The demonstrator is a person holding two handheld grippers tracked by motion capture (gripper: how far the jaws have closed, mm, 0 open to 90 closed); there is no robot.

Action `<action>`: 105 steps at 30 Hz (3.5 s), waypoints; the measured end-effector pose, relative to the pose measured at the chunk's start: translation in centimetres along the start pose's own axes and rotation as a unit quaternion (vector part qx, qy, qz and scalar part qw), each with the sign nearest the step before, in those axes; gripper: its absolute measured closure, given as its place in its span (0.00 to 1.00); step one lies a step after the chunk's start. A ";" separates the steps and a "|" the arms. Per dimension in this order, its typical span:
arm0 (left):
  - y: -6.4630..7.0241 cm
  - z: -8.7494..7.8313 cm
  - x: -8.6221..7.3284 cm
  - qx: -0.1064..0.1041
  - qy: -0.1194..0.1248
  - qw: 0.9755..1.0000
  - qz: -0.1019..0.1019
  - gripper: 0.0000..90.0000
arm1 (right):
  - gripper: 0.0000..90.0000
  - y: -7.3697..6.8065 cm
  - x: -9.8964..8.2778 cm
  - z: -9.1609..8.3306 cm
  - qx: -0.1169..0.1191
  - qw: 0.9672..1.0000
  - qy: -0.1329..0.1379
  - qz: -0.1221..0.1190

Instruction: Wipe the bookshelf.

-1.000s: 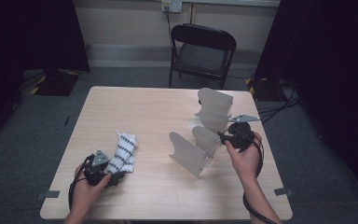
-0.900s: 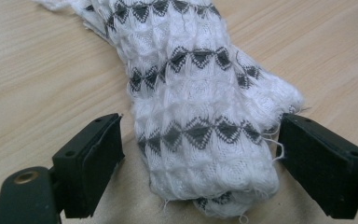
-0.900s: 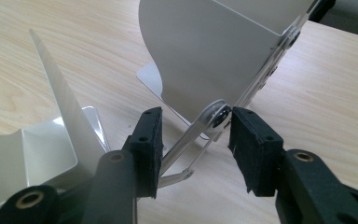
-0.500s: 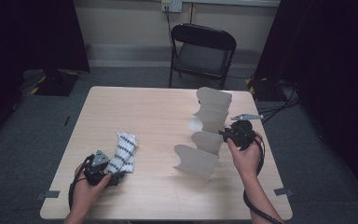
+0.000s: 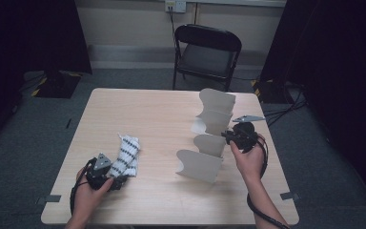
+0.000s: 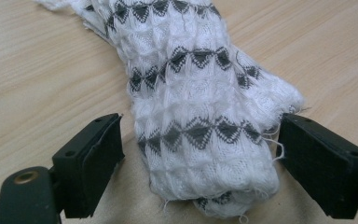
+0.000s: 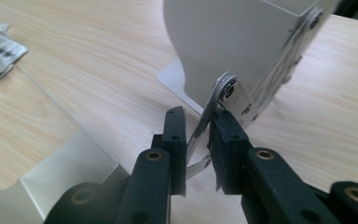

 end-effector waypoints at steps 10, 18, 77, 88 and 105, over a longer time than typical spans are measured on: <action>0.0 0.0 0.0 0.000 0.000 1.000 0.001 0.16 | 0.82 1.3 -0.4 -0.4 -0.031 0.999 0.000 0.011; 0.0 0.0 0.0 0.000 0.000 1.000 0.000 0.16 | 0.69 1.6 0.1 -0.7 -0.054 0.998 0.011 0.015; 0.0 0.0 0.0 0.000 0.000 1.000 0.002 0.16 | 0.94 -0.1 4.8 -2.2 0.040 0.991 0.082 0.096; 0.0 0.0 0.0 0.000 0.000 1.000 0.001 0.16 | 0.94 -1.7 4.7 -0.6 0.061 0.992 0.070 0.082; 0.0 0.0 0.0 0.001 -0.001 1.000 0.002 0.16 | 0.93 -1.6 4.0 0.7 -0.003 0.999 0.030 0.040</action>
Point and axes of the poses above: each handheld gripper's, and its own axes: z roughly forward along the jaws, x roughly out of its top, y roughly to its right, the point moved 6 cm from there along z, roughly forward along the jaws, and after that the axes turned 7 degrees about -y, right-handed, at the moved point
